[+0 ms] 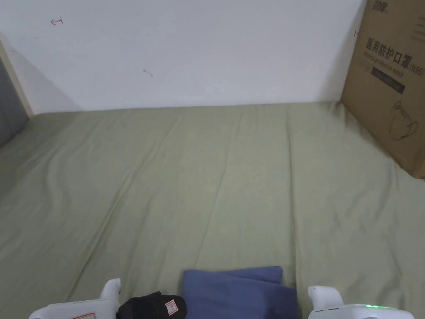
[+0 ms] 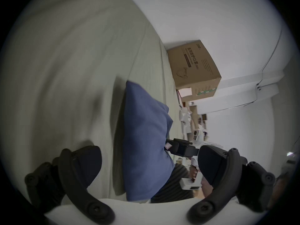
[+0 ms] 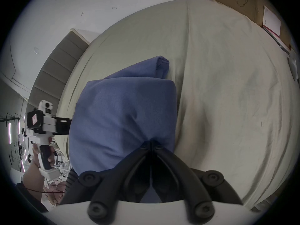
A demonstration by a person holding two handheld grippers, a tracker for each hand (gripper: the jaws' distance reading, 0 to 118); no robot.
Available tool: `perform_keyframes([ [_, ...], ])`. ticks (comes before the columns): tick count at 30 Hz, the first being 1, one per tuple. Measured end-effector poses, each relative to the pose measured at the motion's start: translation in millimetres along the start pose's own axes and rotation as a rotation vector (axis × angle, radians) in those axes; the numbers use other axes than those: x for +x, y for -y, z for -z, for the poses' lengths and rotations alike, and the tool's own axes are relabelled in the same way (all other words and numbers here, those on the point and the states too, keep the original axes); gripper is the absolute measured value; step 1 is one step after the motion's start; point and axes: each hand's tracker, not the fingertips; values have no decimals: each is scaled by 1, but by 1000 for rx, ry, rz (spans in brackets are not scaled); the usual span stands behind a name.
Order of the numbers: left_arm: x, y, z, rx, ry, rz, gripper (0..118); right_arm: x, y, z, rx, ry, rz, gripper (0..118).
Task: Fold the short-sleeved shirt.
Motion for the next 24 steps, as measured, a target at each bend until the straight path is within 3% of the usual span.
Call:
perform_keyframes([
  [3, -20, -1, 34, -112, 180, -147, 118, 2, -1, 1, -6, -8, 12, 0],
  [6, -27, -3, 61, -121, 350, -177, 118, 2, 0, 1, -6, -12, 25, 0],
  [7, -31, -3, 68, -122, 357, -203, 109, 2, 0, 1, -4, -13, 29, 0],
  [8, -35, -3, 74, -128, 348, -232, 89, 2, 0, 1, -2, -15, 34, 0],
  [10, -35, -4, 77, -128, 217, -188, 14, 3, 2, 1, 2, -20, 47, 0],
  [11, -37, -1, 81, -170, -29, -88, 14, 6, 2, 1, 4, -28, 58, 0],
  [13, -30, 2, 76, -105, 135, -82, 14, 8, 3, 2, 4, -37, 78, 0],
  [16, -18, 0, 70, -130, 57, -80, 14, 10, 2, -2, 10, -56, 116, 0],
  [19, 8, -1, 45, -86, 49, 33, 14, 3, 3, -22, 57, -63, 127, 0],
  [22, 20, -10, -12, -4, 24, 92, 14, -9, 4, -53, 112, -66, 110, 0],
  [24, 19, -26, -64, 26, -76, 116, 14, -20, 6, -74, 150, -71, 79, 0],
])
